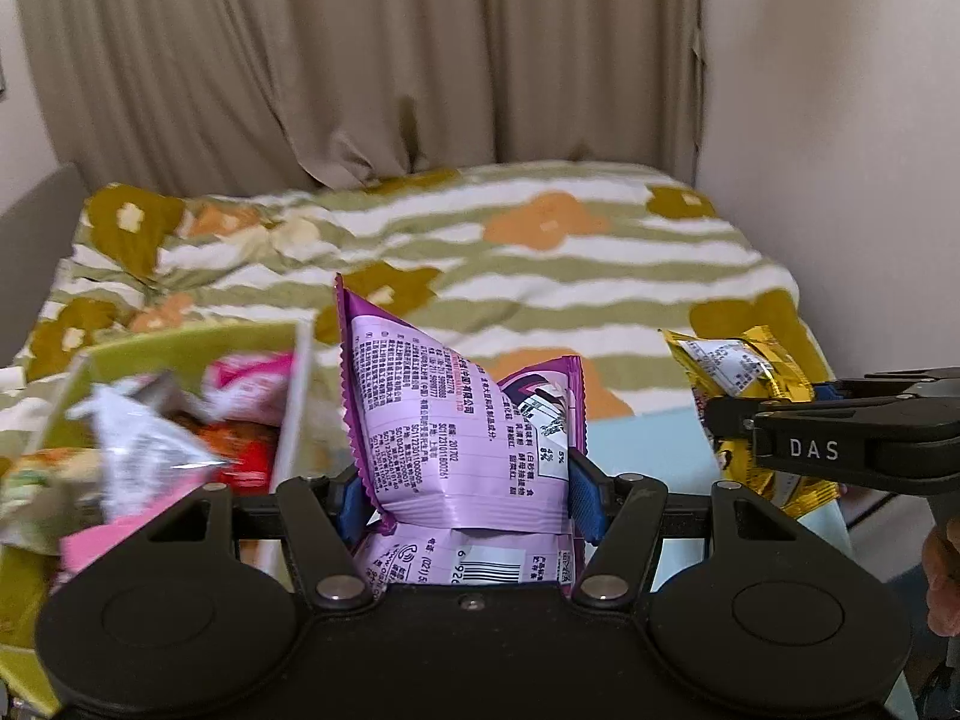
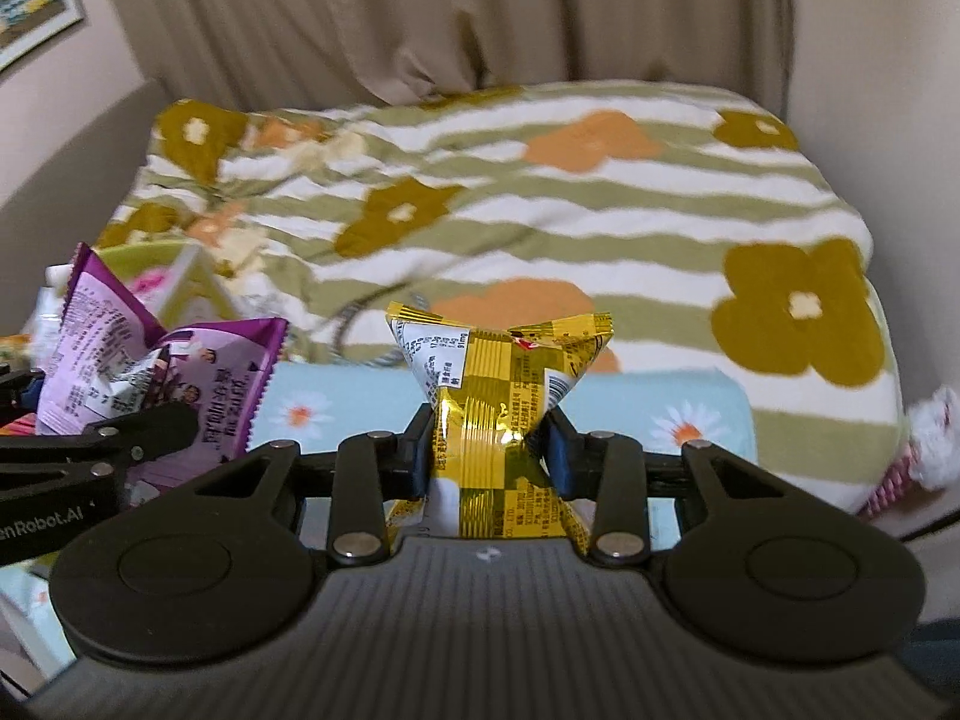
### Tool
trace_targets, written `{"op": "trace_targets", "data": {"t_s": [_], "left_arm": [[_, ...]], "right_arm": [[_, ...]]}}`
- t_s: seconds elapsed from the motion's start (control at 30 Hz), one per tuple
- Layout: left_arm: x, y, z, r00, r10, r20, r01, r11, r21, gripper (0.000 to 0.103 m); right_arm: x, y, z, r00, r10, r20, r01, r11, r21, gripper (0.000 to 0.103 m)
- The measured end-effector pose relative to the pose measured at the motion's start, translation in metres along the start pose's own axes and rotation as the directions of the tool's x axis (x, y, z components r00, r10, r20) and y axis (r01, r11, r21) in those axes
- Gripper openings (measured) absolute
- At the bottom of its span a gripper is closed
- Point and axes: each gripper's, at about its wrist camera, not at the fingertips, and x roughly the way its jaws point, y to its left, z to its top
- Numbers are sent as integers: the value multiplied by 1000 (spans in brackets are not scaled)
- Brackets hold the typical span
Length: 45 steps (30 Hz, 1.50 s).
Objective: Organize snacks
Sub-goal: 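Carry both held bags over the yellow-green box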
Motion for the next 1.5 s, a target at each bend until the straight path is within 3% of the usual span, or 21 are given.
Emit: {"op": "trace_targets", "data": {"t_s": [0.27,0.47,0.9,1.0,1.03,1.07,1.13,1.3,1.5], "left_arm": [[-60,65,5,991,68,112,-59,995,-80,67],[-84,130,-4,984,94,153,-77,991,-110,67],[-71,267,-31,989,-28,146,48,990,-134,68],[-54,282,-38,987,-91,136,110,984,-140,69],[-47,285,-40,987,-103,124,120,983,-140,75],[-39,285,-42,989,-106,100,119,983,-141,88],[-33,289,-48,992,-90,87,102,985,-137,100],[-34,294,-61,994,-68,80,75,993,-86,102],[-46,306,-58,992,-60,107,69,994,-89,103]], "right_arm": [[-41,71,23,990,109,86,-102,991,-82,52],[-56,137,32,978,158,139,-144,984,-107,52],[-48,271,18,984,81,159,-75,996,-46,52],[-39,288,12,988,47,149,-44,999,-19,52],[-35,293,10,989,33,143,-32,999,-8,52],[-33,297,8,990,22,138,-23,1000,0,52],[-27,302,7,992,-5,123,3,1000,10,52],[-18,307,3,994,-43,98,41,999,19,52],[-12,313,3,995,-32,96,31,999,12,52]]}}
